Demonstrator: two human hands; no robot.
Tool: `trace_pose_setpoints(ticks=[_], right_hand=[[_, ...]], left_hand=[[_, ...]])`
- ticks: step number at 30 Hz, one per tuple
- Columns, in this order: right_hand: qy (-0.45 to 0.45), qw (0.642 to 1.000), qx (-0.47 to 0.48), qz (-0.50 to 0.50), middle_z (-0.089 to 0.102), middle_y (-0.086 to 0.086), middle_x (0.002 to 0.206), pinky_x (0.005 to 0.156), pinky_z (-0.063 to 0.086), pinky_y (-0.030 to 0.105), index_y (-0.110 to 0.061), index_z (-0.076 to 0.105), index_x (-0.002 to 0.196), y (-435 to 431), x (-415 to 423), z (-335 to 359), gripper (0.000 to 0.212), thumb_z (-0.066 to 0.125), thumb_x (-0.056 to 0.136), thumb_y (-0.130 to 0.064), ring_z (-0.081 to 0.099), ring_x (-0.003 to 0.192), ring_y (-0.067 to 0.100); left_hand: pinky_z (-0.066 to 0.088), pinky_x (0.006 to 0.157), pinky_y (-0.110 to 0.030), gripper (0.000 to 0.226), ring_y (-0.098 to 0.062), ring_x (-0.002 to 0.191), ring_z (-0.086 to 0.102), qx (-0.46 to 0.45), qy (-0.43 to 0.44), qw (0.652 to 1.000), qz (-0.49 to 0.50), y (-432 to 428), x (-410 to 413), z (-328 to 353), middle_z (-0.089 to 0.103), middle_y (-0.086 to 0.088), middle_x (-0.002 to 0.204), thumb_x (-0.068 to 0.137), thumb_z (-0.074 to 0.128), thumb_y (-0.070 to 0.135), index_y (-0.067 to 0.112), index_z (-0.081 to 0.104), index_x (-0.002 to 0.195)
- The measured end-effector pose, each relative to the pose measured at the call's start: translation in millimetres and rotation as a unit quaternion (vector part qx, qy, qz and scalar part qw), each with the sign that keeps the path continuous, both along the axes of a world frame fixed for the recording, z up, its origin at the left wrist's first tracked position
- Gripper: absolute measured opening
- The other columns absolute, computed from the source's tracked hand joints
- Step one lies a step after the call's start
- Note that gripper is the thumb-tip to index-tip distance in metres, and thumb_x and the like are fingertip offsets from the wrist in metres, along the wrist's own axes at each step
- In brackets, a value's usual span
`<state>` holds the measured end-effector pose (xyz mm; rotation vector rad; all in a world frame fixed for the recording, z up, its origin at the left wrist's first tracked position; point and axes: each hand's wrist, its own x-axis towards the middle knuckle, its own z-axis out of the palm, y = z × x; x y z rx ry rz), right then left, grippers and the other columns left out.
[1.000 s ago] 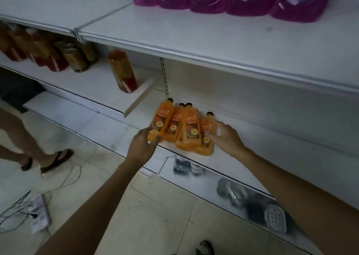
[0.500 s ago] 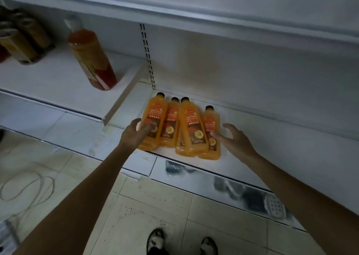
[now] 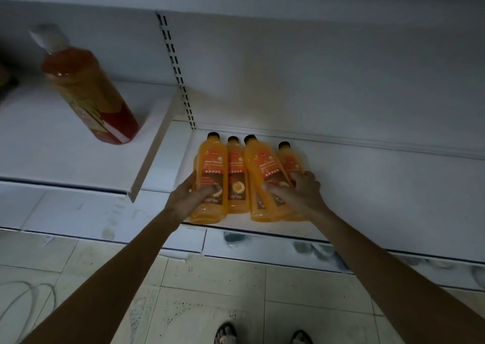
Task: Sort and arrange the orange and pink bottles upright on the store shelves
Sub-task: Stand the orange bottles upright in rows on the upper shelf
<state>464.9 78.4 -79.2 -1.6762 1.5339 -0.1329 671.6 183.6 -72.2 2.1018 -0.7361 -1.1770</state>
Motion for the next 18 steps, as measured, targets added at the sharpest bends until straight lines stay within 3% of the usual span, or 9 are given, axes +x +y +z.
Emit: trace_pose_setpoints(ticks=[3,6,10,14,18], right_hand=[[0.008,1.0,-0.008,-0.012,0.024,0.008,0.146,0.108,0.031,0.053,-0.022,0.033,0.142,-5.5,-12.7,-4.0,0.089,0.07,0.07,-0.06,0.023,0.135,0.034],[0.008,0.999,-0.006,-0.032,0.023,0.009,0.147,0.108,0.031,0.054,-0.022,0.029,0.144,-13.2,-31.1,-4.8,0.102,0.07,0.063,-0.067,0.022,0.136,0.034],[0.021,0.998,-0.008,-0.06,0.022,0.008,0.149,0.108,0.028,0.052,-0.022,0.025,0.146,-27.1,-65.0,-4.4,0.111,0.055,0.05,-0.069,0.02,0.137,0.033],[0.031,0.997,-0.011,-0.07,0.028,0.008,0.147,0.108,0.031,0.055,-0.025,0.025,0.147,-43.0,-99.8,-7.8,0.124,0.047,0.04,-0.084,0.028,0.134,0.034],[0.043,0.998,-0.033,-0.035,0.042,0.009,0.137,0.103,0.038,0.055,-0.026,0.037,0.141,-49.0,-119.2,-10.1,0.115,0.042,0.046,-0.091,0.041,0.126,0.033]], left_hand=[[0.043,0.1,-0.048,0.063,-0.029,0.113,0.056,-0.008,-0.002,1.0,-0.013,-9.0,-11.1,-2.9,0.057,-0.007,0.128,0.078,0.067,0.048,0.031,0.044,0.135],[0.039,0.102,-0.043,0.062,-0.03,0.119,0.052,-0.006,-0.016,0.999,-0.04,-21.6,-31.5,-1.7,0.055,-0.007,0.13,0.081,0.064,0.046,0.03,0.04,0.137],[0.039,0.093,-0.031,0.062,-0.027,0.117,0.052,-0.008,-0.013,0.997,-0.077,-37.7,-69.3,1.2,0.056,-0.004,0.121,0.083,0.062,0.046,0.028,0.039,0.138],[0.042,0.087,-0.031,0.063,-0.021,0.105,0.055,-0.031,0.035,0.996,-0.076,-57.9,-95.9,-3.9,0.057,-0.003,0.121,0.08,0.066,0.044,0.027,0.042,0.136],[0.047,0.083,-0.031,0.064,-0.021,0.1,0.059,-0.044,0.12,0.992,-0.012,-62.7,-99.3,-9.7,0.06,-0.004,0.117,0.075,0.074,0.03,0.019,0.048,0.132]])
